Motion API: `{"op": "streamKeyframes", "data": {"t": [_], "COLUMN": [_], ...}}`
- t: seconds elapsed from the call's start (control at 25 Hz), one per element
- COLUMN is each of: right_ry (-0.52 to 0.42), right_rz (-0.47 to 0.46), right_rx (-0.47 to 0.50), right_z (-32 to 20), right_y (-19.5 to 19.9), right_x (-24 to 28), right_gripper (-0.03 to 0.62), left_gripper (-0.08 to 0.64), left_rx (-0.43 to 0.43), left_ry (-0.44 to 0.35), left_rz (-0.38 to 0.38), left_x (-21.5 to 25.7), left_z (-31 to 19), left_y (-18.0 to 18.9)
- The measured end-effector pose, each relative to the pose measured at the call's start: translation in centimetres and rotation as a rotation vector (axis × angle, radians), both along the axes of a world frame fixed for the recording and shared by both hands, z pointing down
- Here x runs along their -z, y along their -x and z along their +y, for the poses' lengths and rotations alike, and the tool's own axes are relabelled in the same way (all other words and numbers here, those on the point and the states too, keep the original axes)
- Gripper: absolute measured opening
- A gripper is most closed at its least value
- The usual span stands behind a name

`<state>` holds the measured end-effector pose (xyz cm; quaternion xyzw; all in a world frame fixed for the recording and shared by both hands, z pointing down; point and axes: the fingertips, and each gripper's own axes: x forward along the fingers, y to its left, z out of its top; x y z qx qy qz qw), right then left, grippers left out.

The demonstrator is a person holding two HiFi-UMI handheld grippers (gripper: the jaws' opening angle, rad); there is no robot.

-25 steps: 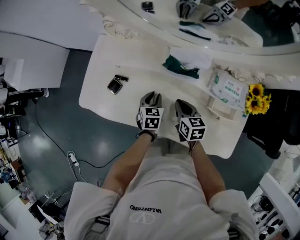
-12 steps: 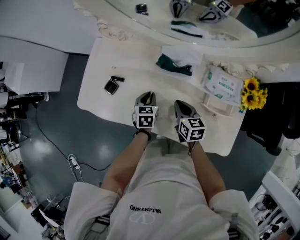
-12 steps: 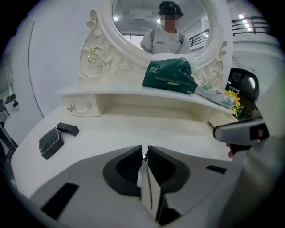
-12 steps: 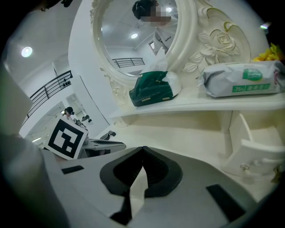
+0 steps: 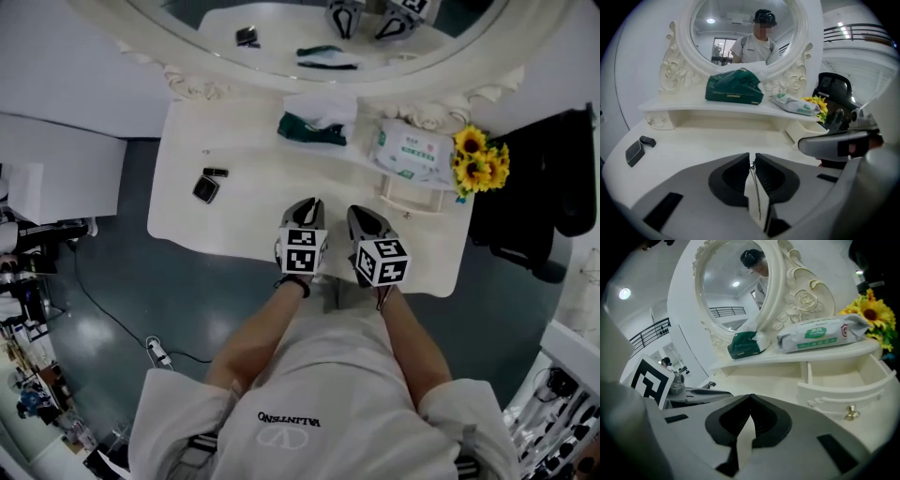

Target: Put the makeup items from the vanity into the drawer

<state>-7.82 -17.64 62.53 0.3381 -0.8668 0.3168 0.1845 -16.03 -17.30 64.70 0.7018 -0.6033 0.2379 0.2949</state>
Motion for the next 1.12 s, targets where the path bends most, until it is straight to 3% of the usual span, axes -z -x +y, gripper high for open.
{"op": "streamKeyframes", "data": {"t": [0.68, 0.88, 1.12], "right_ry": [-0.033, -0.033, -0.060], "right_rz": [0.023, 0.007, -0.004], "right_rx": [-0.289, -0.330, -0.346], "right_z": [1.8, 1.7, 0.3], "right_y": [-13.4, -15.4, -16.7], "right_x": [1.3, 1.6, 2.4], "right_gripper": [0.012, 0.012, 0.012], "left_gripper": [0.044, 0.044, 0.044], "left_rx": [-0.344, -0.387, -0.372], "left_ry": [-0.037, -0.051, -0.080], "left_rz": [0.062, 0.058, 0.055], "left_x": [1.8, 2.5, 3.5], "left_z": [0.9, 0.7, -0.9], "left_y": [-16.3, -18.6, -19.1]}}
